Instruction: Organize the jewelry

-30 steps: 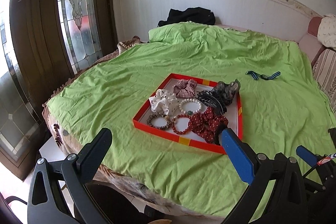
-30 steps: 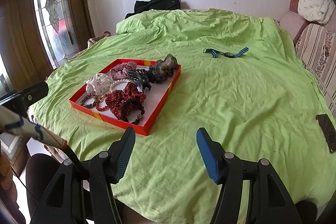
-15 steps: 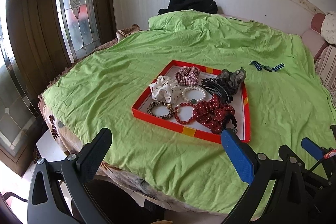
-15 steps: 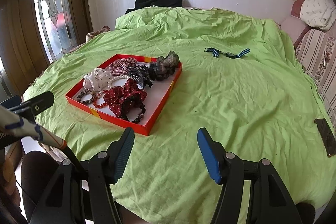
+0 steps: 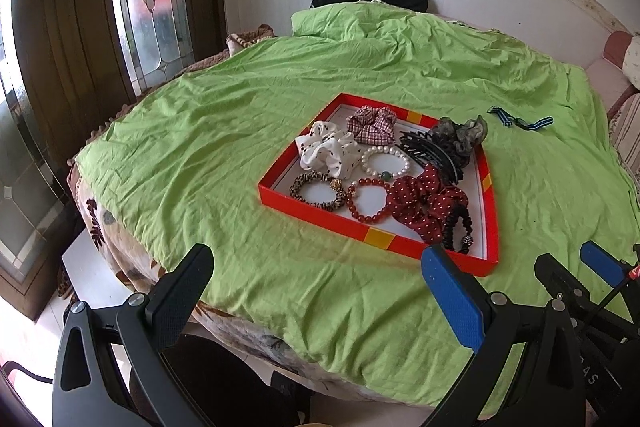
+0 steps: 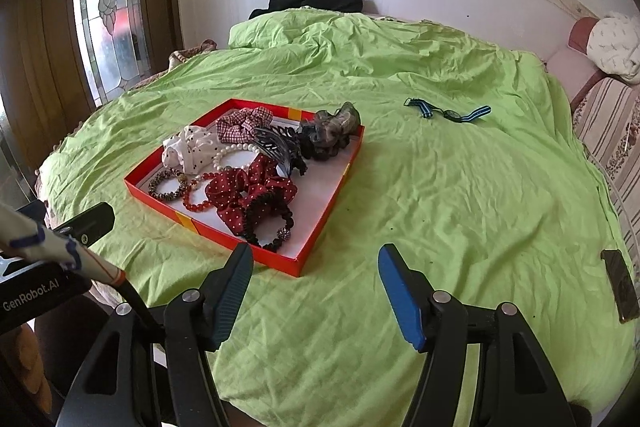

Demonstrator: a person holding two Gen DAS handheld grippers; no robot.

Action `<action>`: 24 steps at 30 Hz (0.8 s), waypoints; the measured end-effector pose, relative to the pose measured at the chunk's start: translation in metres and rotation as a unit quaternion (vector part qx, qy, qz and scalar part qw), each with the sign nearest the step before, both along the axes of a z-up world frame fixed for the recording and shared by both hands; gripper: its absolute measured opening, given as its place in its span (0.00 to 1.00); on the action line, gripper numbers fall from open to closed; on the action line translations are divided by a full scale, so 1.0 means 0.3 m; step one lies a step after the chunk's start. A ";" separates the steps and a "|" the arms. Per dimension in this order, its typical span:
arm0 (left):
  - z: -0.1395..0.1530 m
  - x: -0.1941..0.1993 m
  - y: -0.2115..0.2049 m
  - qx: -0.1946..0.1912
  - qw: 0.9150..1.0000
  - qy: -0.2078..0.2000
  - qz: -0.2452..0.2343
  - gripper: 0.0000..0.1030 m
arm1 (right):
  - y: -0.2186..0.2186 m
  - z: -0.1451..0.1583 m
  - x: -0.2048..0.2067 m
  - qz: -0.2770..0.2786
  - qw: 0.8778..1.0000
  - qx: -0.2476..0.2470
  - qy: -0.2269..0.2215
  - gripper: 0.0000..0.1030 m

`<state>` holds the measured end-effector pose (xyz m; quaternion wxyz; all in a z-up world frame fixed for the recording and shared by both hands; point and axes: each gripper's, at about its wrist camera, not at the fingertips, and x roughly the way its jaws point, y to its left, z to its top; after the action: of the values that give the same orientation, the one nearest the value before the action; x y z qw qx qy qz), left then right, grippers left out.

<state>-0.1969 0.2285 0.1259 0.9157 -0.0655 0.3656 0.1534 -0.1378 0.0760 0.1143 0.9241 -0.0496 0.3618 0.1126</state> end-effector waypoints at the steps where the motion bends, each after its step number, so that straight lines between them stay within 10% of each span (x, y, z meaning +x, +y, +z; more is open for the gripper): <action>1: -0.005 0.002 0.003 -0.002 1.000 0.002 0.000 1.00 | 0.004 -0.005 0.000 0.000 1.000 -0.001 0.002 0.67; 24: -0.051 0.034 0.020 -0.018 1.000 0.023 0.002 1.00 | 0.015 -0.039 0.016 -0.002 1.000 -0.002 0.012 0.68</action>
<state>-0.1867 0.2344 0.1107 0.9053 -0.0791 0.3893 0.1502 -0.1329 0.0804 0.1025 0.9198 -0.0495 0.3732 0.1104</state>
